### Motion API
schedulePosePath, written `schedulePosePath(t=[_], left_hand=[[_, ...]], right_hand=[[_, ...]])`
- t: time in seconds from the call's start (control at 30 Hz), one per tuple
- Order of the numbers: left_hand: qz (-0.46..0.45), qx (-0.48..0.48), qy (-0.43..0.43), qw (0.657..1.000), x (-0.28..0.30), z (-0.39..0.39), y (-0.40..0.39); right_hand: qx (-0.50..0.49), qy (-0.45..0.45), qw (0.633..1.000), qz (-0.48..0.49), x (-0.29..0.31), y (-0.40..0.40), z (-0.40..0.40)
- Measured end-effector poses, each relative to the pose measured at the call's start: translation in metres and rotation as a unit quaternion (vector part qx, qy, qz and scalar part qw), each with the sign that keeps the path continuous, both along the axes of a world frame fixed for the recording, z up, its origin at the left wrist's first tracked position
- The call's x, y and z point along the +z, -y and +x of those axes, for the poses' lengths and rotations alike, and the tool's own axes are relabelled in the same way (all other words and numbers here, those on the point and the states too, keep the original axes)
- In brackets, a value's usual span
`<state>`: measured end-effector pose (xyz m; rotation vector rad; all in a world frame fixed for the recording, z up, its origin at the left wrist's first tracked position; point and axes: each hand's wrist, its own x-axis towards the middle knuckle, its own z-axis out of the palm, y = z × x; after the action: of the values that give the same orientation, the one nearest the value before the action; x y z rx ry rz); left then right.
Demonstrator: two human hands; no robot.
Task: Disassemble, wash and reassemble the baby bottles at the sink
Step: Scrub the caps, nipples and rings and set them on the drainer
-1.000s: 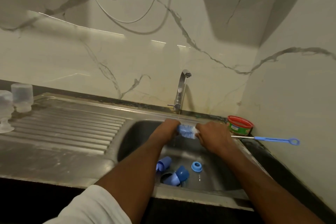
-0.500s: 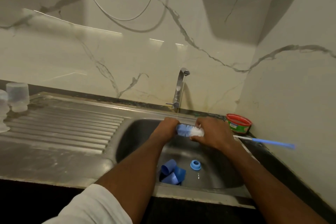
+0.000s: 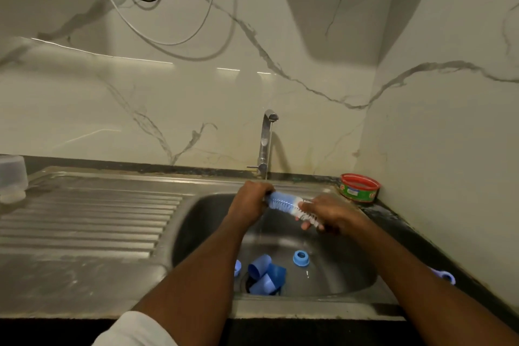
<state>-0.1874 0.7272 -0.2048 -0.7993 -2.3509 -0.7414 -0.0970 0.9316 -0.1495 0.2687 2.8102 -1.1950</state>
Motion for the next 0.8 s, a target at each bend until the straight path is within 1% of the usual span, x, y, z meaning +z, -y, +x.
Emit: schedulePosePath(t=[0.03,0.07,0.1,0.13,0.17,0.23,0.27,0.33,0.37,0.4,0.43,0.47,0.5,0.53,0.57,0.6,0.63,0.67,0.7,0.73,0.77,0.8], left_hand=[[0.008,-0.005,0.026,1.000,-0.003,-0.001,-0.001],[0.003,-0.006,0.058,0.998,-0.005,-0.002,-0.002],[-0.007,-0.005,0.085,0.996,-0.008,-0.002,-0.003],[-0.018,-0.003,0.101,0.995,-0.010,-0.003,-0.003],[-0.017,-0.005,0.108,0.994,-0.012,-0.006,-0.002],[0.012,-0.009,0.103,0.995,-0.011,-0.011,0.001],[0.028,-0.007,0.094,0.995,-0.008,-0.010,0.003],[0.061,-0.004,0.070,0.996,-0.004,-0.011,0.006],[0.079,-0.001,0.057,0.995,-0.003,-0.012,0.006],[0.095,0.004,0.044,0.994,-0.001,-0.011,0.007],[0.102,0.007,0.032,0.994,0.001,-0.010,0.006],[0.099,0.007,0.024,0.995,0.001,-0.010,0.007],[0.089,0.008,0.021,0.996,0.001,-0.011,0.006],[0.078,0.013,0.024,0.997,0.001,-0.010,0.006],[0.068,0.025,0.027,0.997,0.001,-0.007,0.005],[0.064,0.036,0.024,0.997,0.002,-0.004,0.004],[0.063,0.046,0.022,0.997,0.001,-0.002,0.002],[0.066,0.052,0.022,0.996,0.000,0.000,0.001],[0.066,0.062,0.032,0.995,-0.002,0.000,0.000],[0.063,0.076,0.047,0.994,-0.005,-0.002,0.001],[0.052,0.096,0.064,0.992,-0.008,-0.005,0.004],[0.033,0.113,0.071,0.990,-0.011,-0.009,0.007]], right_hand=[[0.019,-0.077,0.989,0.127,-0.003,0.002,0.000],[0.035,-0.153,0.955,0.251,-0.005,0.004,0.000],[0.051,-0.212,0.916,0.335,-0.006,0.004,-0.001],[0.079,-0.245,0.890,0.376,-0.004,0.004,-0.002],[0.114,-0.258,0.868,0.409,-0.003,0.003,-0.004],[0.166,-0.259,0.817,0.487,-0.003,0.004,-0.007],[0.168,-0.257,0.811,0.498,-0.005,0.004,-0.008],[0.139,-0.267,0.821,0.485,-0.004,0.006,-0.010],[0.121,-0.274,0.833,0.466,-0.006,0.007,-0.009],[0.102,-0.263,0.856,0.432,-0.007,0.010,-0.008],[0.092,-0.227,0.902,0.355,-0.007,0.012,-0.006],[0.085,-0.168,0.954,0.231,-0.004,0.015,-0.003],[0.078,-0.095,0.988,0.099,-0.002,0.018,-0.001],[0.060,-0.028,0.998,0.003,0.002,0.021,0.003],[0.043,0.012,0.998,-0.053,0.006,0.024,0.006],[0.023,0.026,0.997,-0.075,0.011,0.025,0.009],[0.009,0.026,0.996,-0.081,0.013,0.025,0.009],[0.002,0.021,0.998,-0.066,0.017,0.024,0.011],[0.006,0.013,1.000,-0.011,0.017,0.019,0.009],[0.018,0.002,0.997,0.077,0.018,0.013,0.008],[0.025,-0.014,0.985,0.168,0.016,0.007,0.005],[0.011,-0.042,0.969,0.244,0.015,0.002,0.004]])
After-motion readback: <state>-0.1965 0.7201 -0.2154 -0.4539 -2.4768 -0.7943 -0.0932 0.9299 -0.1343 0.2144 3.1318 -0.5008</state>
